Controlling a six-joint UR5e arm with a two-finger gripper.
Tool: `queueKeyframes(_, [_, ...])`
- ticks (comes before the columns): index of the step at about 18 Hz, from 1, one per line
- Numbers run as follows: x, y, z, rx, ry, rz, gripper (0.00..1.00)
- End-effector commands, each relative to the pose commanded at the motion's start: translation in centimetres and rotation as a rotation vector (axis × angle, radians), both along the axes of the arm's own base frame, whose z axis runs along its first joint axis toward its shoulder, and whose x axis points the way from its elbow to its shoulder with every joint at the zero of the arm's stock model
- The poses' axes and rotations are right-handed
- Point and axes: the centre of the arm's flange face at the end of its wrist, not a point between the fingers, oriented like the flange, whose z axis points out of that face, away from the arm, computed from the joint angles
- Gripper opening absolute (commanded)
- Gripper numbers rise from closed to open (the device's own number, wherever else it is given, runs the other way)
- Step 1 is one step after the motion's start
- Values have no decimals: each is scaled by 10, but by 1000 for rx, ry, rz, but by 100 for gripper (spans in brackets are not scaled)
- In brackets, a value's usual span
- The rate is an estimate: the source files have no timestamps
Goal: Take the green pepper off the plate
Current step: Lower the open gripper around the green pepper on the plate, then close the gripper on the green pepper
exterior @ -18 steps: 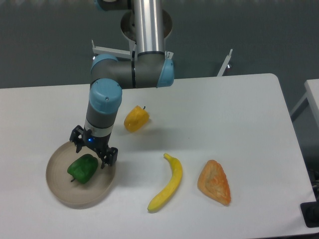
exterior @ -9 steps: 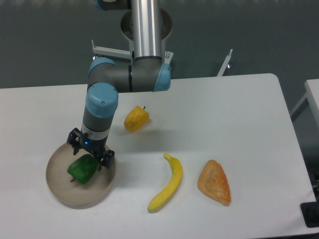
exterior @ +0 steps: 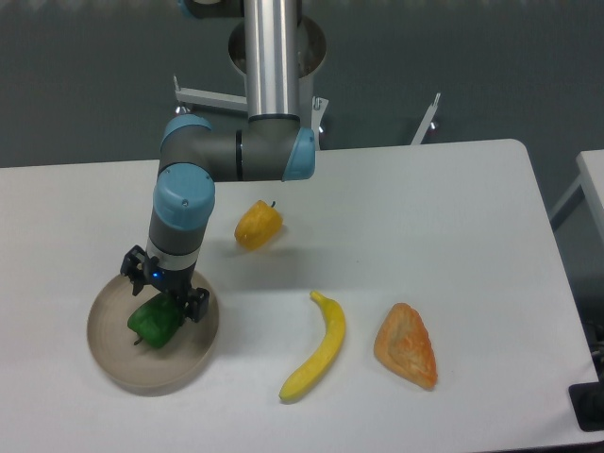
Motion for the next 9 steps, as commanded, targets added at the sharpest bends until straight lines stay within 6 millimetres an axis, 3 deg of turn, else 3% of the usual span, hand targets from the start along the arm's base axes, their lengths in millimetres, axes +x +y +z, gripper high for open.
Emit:
queueKeyframes(2, [-1, 2, 1, 2, 2, 2, 99])
queueKeyframes(3, [-1, 2, 1, 3, 4, 2, 93])
queueKeyframes(5, [-1, 2, 2, 3, 6, 1, 64])
queueKeyframes(9, [-1, 1, 0, -2, 9, 0, 43])
